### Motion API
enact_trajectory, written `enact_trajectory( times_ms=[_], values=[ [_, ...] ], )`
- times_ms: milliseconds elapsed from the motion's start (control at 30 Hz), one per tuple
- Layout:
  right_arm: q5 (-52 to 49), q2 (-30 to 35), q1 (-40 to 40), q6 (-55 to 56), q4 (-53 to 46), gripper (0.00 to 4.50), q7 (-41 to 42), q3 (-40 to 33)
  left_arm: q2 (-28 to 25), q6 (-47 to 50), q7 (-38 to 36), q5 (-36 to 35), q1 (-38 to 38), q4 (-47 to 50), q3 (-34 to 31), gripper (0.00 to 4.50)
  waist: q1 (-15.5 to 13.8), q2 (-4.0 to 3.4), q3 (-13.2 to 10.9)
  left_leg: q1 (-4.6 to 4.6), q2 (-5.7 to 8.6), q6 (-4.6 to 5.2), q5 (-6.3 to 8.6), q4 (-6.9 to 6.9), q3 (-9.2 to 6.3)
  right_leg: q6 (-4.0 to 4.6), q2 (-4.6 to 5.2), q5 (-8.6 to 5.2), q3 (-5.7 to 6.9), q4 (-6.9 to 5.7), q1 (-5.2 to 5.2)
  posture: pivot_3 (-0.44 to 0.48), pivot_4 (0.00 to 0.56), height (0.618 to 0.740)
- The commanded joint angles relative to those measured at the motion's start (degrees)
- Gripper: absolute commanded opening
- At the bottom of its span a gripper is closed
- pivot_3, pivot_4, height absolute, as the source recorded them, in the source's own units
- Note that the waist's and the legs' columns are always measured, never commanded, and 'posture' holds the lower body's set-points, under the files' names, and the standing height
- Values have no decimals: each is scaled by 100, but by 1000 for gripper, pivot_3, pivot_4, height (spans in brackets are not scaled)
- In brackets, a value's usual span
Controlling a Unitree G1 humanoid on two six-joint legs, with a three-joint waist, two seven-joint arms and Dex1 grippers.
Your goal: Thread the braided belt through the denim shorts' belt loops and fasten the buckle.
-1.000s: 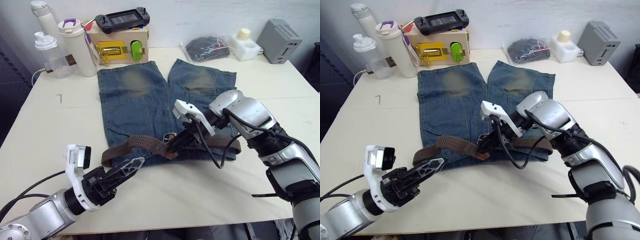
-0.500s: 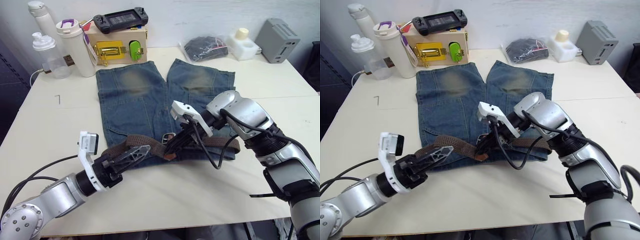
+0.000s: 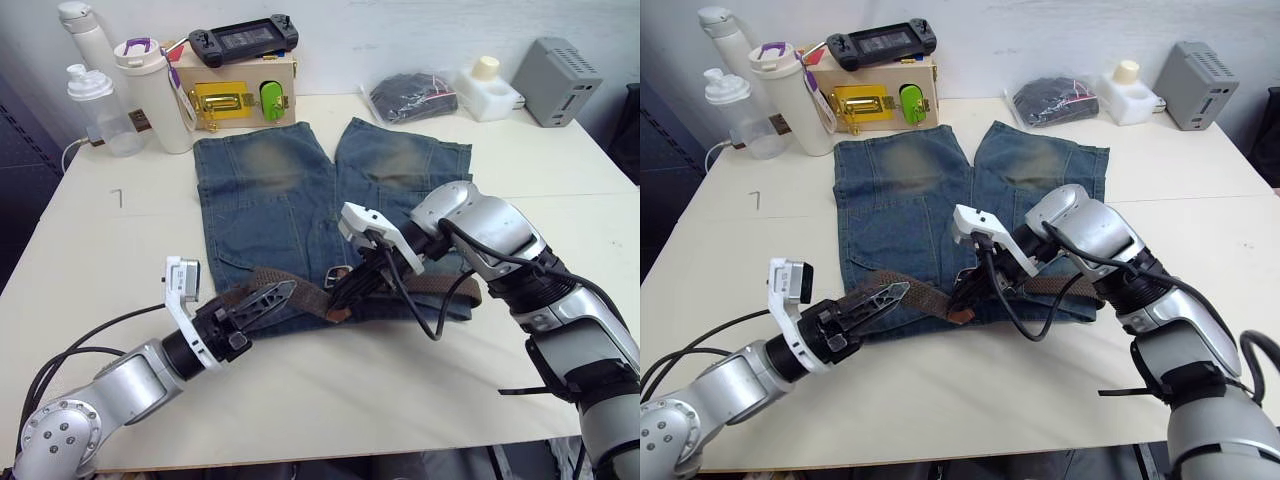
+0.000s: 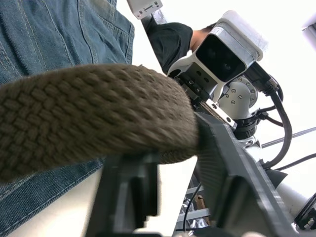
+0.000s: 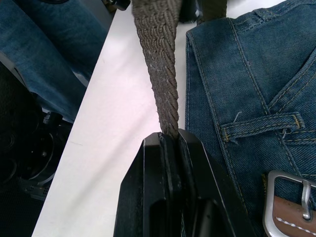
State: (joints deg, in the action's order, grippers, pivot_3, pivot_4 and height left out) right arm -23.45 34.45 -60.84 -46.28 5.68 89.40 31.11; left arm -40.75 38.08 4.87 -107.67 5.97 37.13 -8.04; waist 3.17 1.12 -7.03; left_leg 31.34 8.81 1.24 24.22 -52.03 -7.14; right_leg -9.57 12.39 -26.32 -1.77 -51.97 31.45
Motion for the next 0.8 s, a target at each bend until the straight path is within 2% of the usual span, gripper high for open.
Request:
enact_trajectory(
  times_ms=[33,233,433,533,700,800],
  values=[
    [-106,25,-46,31,-207,1627,221,-199,-54,13,-33,48,17,4,-105,0,1,0,0,0,0,0,0,0,0,0,0,0,0,0,0,0,150,645],
    [-347,-8,-70,-188,-240,4433,72,-515,38,-25,-10,237,44,-44,-81,0,-2,0,0,0,0,0,0,0,0,0,0,0,0,0,0,0,150,645],
    [-490,127,200,-432,-465,4433,-529,-1218,558,-481,319,-74,306,-40,-338,0,-5,1,0,0,0,0,0,0,0,0,0,0,0,0,-2,0,150,645],
    [-509,153,691,-386,-954,4433,-1217,-1800,820,-759,471,-210,699,78,-674,0,-9,1,1,0,0,1,1,-1,3,-1,3,0,-1,-1,-2,0,150,645],
    [-1178,-317,1720,-1385,-2176,4433,-2865,-3111,1044,-994,446,-51,1513,274,-1260,0,-16,2,1,0,-3,10,5,0,17,-1,4,0,-7,1,0,0,150,645],
    [-1215,-583,2263,-1524,-2758,4433,-3735,-3507,1105,-1008,404,90,1739,251,-1353,0,-40,2,2,-1,-7,10,5,-7,22,0,3,0,-9,3,-2,0,150,645]
  ],
)
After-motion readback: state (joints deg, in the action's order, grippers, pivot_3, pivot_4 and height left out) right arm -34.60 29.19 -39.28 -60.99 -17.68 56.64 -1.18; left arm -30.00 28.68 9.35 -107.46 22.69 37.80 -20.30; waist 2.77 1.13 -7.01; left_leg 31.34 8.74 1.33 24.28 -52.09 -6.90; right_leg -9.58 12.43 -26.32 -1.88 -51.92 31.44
